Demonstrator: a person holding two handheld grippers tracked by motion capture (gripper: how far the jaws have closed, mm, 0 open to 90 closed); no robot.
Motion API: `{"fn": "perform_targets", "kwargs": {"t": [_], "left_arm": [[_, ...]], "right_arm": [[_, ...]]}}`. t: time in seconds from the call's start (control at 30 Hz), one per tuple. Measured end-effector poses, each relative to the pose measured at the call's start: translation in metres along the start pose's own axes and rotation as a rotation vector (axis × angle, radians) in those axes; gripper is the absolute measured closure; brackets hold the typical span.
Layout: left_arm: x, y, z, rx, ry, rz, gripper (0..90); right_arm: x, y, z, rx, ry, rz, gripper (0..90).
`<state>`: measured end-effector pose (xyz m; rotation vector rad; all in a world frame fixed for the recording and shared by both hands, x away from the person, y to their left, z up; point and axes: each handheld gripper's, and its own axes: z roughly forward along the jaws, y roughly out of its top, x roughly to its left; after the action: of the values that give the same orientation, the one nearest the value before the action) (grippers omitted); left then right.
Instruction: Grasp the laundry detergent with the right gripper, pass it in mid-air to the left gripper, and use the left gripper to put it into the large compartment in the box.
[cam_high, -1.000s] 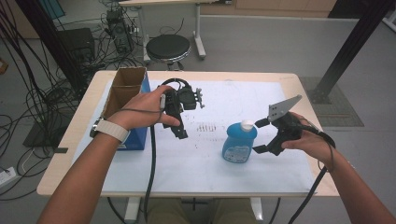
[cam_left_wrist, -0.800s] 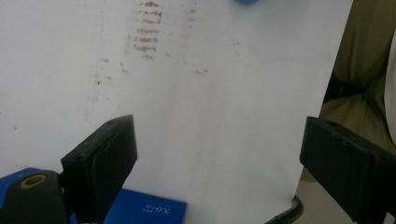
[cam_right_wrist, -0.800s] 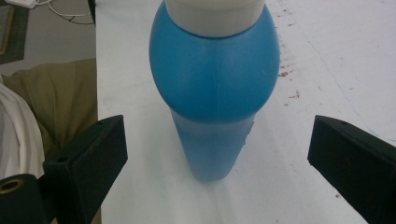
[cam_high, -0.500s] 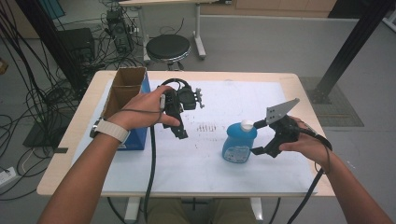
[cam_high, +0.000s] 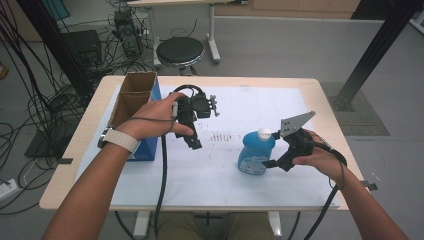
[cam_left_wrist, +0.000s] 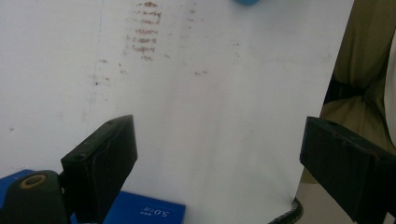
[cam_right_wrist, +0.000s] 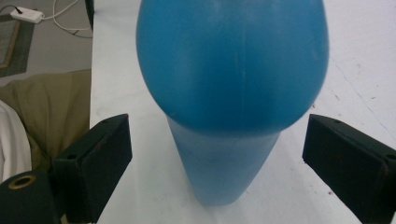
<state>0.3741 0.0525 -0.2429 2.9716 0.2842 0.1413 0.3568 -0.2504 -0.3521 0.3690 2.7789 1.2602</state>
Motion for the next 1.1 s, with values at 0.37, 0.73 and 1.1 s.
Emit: {"fn": "perform_targets", "kwargs": {"t": [0.37,0.73,1.1], "left_arm": [[0.0,-0.001,0.0,-0.003,0.0,-0.003,11.6],[0.001,0.0,0.0,0.0,0.001,0.001,11.6],[0.001,0.0,0.001,-0.004,-0.001,-0.006,11.6]], "right_arm": [[-0.001,-0.006,0.009,-0.045,0.012,0.015,11.4],[-0.001,-0.009,0.016,-0.069,0.01,0.013,14.4],[-0.001,-0.013,0.022,-0.097,0.007,0.021,18.1]]}}
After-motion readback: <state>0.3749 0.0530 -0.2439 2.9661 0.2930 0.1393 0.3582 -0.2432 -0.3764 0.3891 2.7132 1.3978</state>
